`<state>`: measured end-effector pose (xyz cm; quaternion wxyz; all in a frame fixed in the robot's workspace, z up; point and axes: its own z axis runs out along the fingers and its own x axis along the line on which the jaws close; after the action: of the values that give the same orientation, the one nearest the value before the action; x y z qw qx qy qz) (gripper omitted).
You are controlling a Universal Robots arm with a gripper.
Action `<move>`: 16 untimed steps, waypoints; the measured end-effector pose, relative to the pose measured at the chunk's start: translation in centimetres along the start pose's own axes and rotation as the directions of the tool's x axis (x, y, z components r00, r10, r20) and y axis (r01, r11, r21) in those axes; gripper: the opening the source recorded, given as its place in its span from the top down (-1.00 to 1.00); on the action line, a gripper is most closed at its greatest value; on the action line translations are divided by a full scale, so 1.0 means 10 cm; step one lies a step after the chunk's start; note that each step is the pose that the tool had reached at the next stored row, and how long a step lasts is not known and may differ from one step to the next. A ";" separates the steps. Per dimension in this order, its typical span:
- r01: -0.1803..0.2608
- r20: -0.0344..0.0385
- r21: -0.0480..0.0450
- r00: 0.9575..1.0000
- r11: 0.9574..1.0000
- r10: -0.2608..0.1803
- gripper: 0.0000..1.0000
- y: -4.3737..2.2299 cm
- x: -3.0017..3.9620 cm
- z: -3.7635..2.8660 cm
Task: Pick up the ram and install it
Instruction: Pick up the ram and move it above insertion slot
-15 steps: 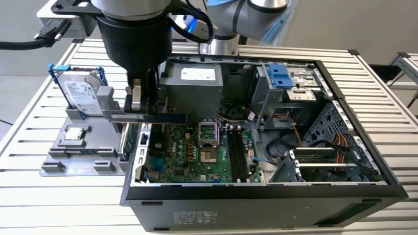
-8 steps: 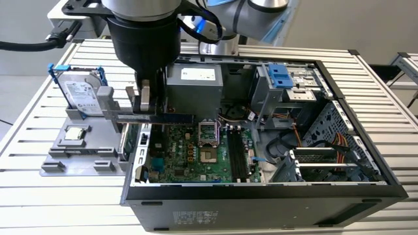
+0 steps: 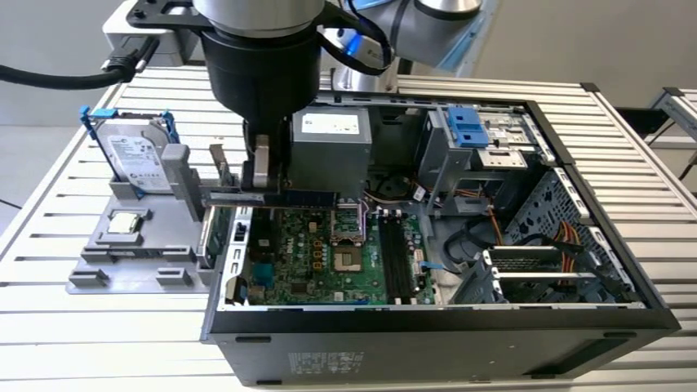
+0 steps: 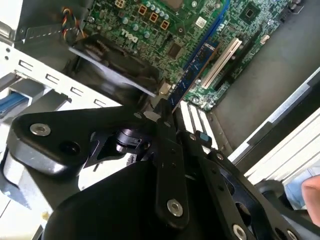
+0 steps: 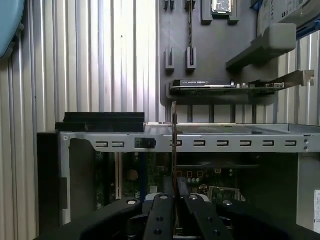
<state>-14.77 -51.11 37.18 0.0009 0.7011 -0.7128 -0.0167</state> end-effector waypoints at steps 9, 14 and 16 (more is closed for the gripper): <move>0.000 0.000 0.000 1.000 1.000 0.000 1.00 -0.174 0.021 -0.005; 0.000 0.000 0.000 1.000 1.000 0.000 1.00 -0.290 0.037 -0.008; 0.000 0.000 0.000 1.000 1.000 0.000 1.00 -0.341 0.045 -0.010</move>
<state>-11.37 -51.62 37.19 0.0009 0.7011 -0.7129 -0.0167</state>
